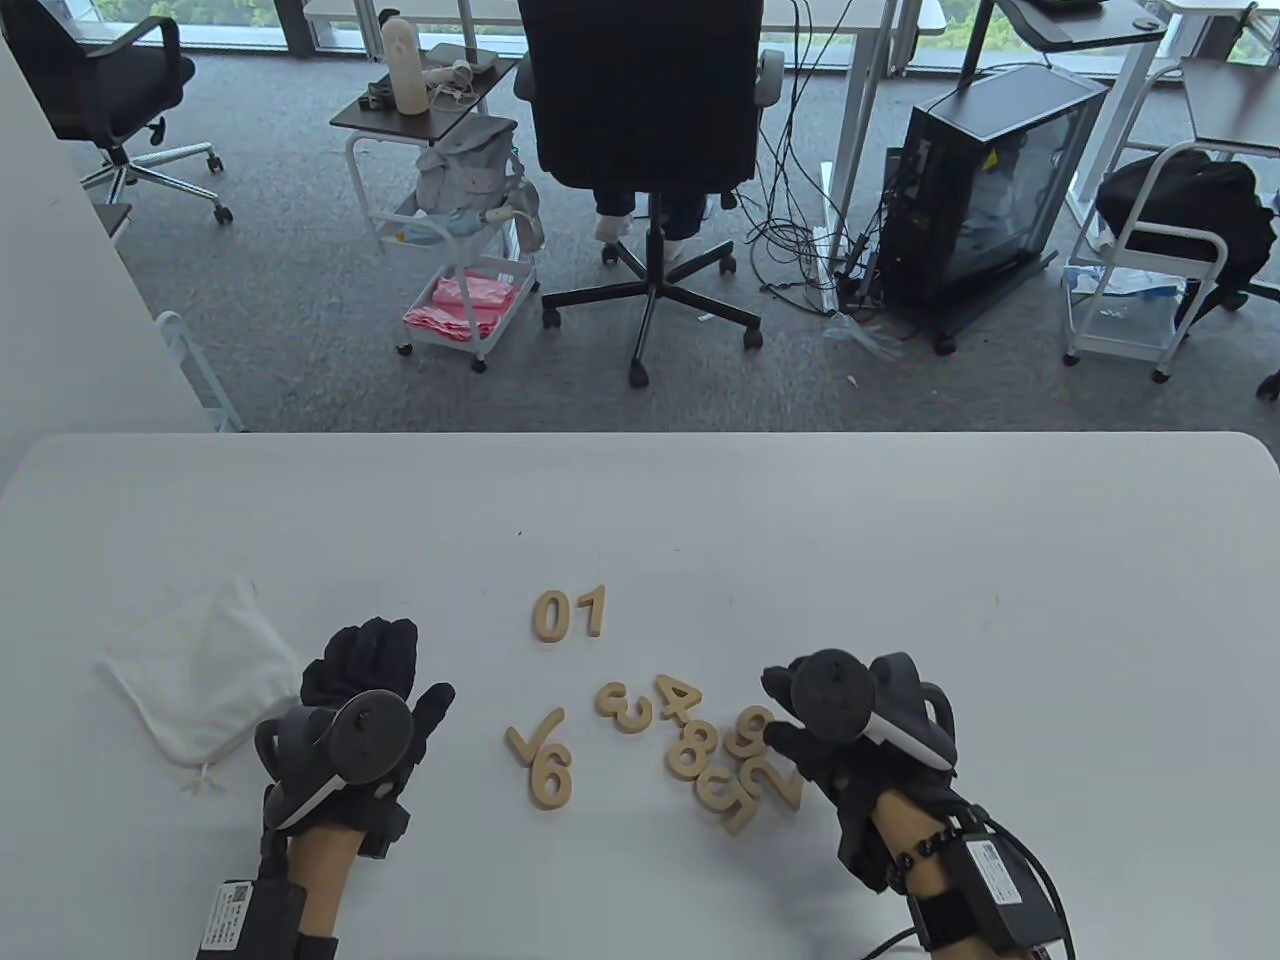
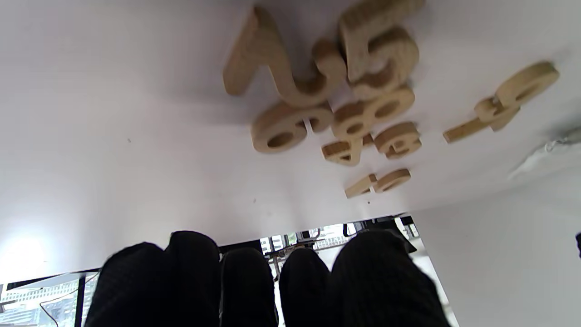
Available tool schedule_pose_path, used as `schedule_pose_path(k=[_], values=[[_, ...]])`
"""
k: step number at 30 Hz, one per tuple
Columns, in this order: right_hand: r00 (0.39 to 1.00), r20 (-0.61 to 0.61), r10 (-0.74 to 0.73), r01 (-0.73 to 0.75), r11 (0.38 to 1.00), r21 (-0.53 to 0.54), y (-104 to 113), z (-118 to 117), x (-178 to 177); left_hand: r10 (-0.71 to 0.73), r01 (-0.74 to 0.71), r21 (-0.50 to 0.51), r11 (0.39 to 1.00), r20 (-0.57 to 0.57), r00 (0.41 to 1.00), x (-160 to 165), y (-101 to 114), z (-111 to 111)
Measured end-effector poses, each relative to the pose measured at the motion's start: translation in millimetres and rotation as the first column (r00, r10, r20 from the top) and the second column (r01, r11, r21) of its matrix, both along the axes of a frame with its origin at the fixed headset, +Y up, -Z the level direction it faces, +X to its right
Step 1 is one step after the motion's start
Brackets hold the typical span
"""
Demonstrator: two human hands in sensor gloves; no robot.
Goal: Empty bag and arrange number blocks in order
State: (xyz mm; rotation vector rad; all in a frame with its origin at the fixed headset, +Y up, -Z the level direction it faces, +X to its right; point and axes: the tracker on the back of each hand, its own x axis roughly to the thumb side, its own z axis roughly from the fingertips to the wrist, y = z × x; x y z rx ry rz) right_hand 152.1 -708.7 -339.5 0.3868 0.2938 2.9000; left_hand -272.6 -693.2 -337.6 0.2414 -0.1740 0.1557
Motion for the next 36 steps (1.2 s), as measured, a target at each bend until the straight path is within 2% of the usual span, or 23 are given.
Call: schedule_pose_path(k=[5,7,9,13,27,33,36], values=[[0.996,-0.021,0.087,-0.088,0.995,-0.041,-43,8,-4,-0.002,0.002,0.003,1.0,-0.01,1.0,-2,1,1],[0.993,-0.022,0.114,-0.116,0.992,-0.058,-49,8,-7,0.006,-0.005,0.013,1.0,-0.016,1.0,-3,3,2],[0.987,-0.021,0.158,-0.158,0.987,-0.018,-53,9,-10,0.014,-0.013,0.027,1.0,-0.02,1.0,-4,5,3],[0.975,-0.033,0.219,-0.217,0.975,0.036,-56,10,-15,0.01,-0.01,0.029,1.0,-0.023,1.0,-5,6,3],[0.957,0.002,0.29,-0.288,0.952,0.101,-60,9,-22,-0.006,0.007,0.019,1.0,-0.039,0.999,-6,4,2],[0.961,0.002,0.278,-0.277,0.958,0.08,-61,8,-19,0.0,0.001,0.023,1.0,-0.051,0.999,-8,5,2],[0.981,0.041,0.192,-0.193,0.98,0.048,-57,4,-10,0.001,0.001,0.025,1.0,-0.057,0.998,-9,6,2]])
